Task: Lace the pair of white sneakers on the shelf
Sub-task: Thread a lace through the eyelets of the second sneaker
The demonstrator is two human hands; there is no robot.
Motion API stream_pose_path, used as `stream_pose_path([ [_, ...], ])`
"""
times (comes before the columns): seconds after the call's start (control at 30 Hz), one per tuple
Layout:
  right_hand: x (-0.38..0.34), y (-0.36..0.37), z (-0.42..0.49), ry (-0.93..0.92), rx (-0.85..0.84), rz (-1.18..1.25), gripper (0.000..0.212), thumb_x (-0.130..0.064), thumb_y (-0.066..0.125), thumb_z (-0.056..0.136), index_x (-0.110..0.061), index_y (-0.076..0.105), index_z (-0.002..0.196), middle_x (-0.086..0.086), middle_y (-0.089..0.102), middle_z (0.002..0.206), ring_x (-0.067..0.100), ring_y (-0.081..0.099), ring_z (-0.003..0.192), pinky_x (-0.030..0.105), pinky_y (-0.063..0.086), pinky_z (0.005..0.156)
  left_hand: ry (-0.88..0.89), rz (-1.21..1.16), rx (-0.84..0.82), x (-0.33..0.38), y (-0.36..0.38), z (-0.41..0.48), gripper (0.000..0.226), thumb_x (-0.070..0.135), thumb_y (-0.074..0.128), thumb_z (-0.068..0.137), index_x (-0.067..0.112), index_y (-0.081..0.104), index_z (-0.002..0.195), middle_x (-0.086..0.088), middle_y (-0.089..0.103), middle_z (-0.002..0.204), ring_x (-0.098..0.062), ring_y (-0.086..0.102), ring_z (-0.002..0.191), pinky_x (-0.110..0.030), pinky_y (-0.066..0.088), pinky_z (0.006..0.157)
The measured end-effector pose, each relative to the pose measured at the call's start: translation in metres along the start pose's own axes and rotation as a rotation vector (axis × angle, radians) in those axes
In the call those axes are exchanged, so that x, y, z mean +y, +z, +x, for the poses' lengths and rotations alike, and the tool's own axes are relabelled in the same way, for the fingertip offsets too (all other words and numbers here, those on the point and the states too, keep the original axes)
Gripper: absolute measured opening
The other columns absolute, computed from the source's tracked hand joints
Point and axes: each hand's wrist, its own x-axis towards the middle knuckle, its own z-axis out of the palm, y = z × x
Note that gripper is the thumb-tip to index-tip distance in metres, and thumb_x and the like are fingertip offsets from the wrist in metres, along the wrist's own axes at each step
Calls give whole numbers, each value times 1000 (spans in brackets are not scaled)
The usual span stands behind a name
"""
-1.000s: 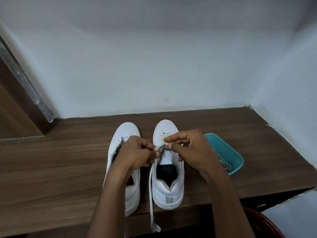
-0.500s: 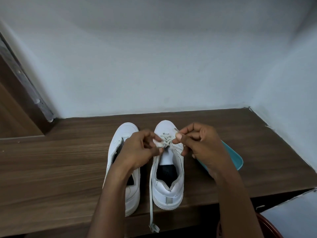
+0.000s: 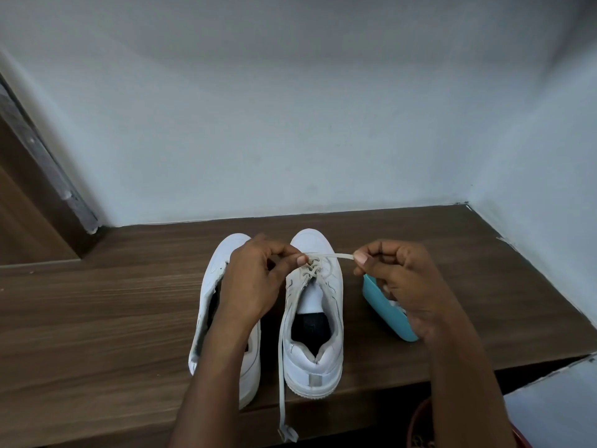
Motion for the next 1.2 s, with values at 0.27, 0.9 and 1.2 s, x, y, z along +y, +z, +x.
stream_pose_path([
  [0.27,6,-14,2,88,62,197,10,-10,67,90,-5,74,96,7,67,72,7,34,42,17,27,36,-109,-133,28,-8,-3,2,14,29,71,91,27,74,77,-3,70,67,-24,63,56,-21,42,52],
  [0.9,-18,-8,1,-7,10,1111,30,2,51,89,4,68,113,22,69,121,27,70,110,28,60,84,-5,74,236,34,13,-4,8,34,70,90,26,70,90,8,67,85,-7,60,76,-25,43,66],
  [1.2,-13,27,7,23,2,1068,33,10,47,96,5,59,126,20,69,122,28,68,116,30,58,91,10,-190,-325,56,23,-13,17,33,71,91,21,77,80,7,71,72,-7,56,48,-29,51,54],
])
